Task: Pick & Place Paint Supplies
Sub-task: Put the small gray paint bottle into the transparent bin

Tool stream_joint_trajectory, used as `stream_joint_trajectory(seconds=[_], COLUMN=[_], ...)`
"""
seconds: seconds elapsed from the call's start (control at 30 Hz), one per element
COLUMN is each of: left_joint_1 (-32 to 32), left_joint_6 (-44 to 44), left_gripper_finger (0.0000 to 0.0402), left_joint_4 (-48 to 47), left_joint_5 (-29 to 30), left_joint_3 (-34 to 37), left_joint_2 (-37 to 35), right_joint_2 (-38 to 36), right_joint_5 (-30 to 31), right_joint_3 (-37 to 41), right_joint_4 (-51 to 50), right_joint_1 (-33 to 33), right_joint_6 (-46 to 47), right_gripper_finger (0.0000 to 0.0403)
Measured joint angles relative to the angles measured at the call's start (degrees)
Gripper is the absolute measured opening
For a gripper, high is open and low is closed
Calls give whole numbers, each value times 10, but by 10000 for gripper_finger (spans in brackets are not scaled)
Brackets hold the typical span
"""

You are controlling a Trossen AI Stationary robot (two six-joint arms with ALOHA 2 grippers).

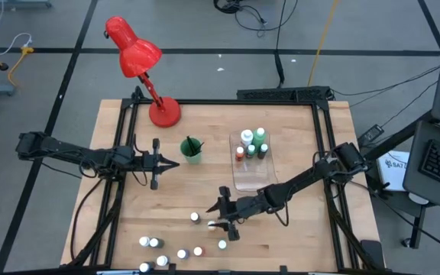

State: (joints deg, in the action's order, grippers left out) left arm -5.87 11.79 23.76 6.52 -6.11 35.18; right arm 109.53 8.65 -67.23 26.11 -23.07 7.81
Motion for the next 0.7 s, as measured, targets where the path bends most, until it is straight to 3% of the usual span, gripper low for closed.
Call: stream_joint_trajectory(seconds=[0.33,0.5,0.7], left_joint_1=[0,0,0], left_joint_6=[1,6,6], left_gripper_finger=[15,15,15], left_joint_4=[-10,-18,-19], left_joint_5=[0,0,0], left_joint_3=[0,0,0], left_joint_2=[0,0,0], right_joint_2=[-12,-65,-46], right_joint_5=[-15,-14,-13], right_joint_3=[0,-2,0], right_joint_4=[2,-23,-35], right_joint_1=[-3,-45,-87], right_joint_6=[-26,-66,-38], right_gripper_finger=[212,212,212])
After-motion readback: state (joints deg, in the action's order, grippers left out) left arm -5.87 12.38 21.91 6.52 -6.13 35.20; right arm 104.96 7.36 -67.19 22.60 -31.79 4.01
